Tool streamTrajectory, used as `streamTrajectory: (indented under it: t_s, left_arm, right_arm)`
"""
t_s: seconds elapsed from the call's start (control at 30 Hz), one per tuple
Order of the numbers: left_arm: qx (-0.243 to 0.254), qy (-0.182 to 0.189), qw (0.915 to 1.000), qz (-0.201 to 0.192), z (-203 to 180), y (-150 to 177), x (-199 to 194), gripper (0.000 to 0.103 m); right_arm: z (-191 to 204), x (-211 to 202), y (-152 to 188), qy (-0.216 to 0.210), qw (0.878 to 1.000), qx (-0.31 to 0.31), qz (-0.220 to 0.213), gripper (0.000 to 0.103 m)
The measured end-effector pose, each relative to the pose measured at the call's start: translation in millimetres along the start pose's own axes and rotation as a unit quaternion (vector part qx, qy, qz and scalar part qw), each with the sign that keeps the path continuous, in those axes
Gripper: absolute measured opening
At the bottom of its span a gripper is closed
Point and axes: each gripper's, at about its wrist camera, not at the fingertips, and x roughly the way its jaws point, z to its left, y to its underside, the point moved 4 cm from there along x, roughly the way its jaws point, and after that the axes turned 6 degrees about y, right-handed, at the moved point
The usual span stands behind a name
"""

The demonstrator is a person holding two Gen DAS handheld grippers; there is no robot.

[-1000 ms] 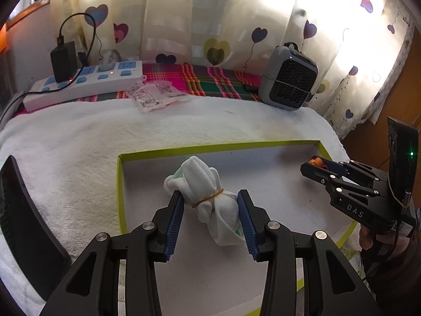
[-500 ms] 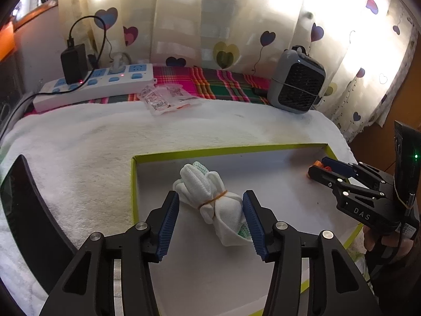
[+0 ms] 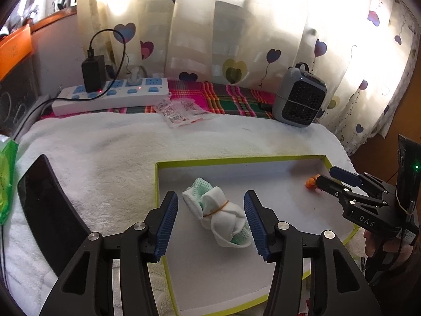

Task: Organize soft objects
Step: 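Withdraw both grippers from the box toward the remaining bundles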

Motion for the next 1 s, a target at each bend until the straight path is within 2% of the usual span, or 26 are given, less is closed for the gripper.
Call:
streamTrajectory:
  t_s: [0.23, 0.37, 0.6, 0.73, 0.83, 1.0]
  left_arm:
    - [-0.003, -0.012, 0.9999, -0.007, 3, 9, -19, 0.051]
    - [0.011, -0.032, 0.9994, -0.01, 0, 17, -28, 0.051]
    - [0.01, -0.033, 0.9994, -0.008, -7, 32, -39, 0.051]
    - [0.025, -0.052, 0.9983, -0.012, -14, 40, -47, 0.051]
    - [0.018, -0.045, 0.9987, -0.016, -16, 46, -53, 0.051]
    - [0.021, -0.06, 0.9978, -0.021, -21, 59, -61, 0.051]
  right_arm:
    - [-2, -18, 3, -0.001, 1.0, 0.007, -0.012, 0.051]
    - [-2, -29, 7, -0.003, 1.0, 0.01, -0.018, 0.051]
    - [-1, -46, 18, -0.001, 1.0, 0.015, -0.023, 0.051]
    - [-2, -57, 25, -0.002, 0.999, 0.02, -0.029, 0.051]
    - [-2, -66, 32, -0.001, 0.999, 0.024, -0.032, 0.051]
    - [-2, -77, 43, 0.002, 0.999, 0.024, -0.038, 0.051]
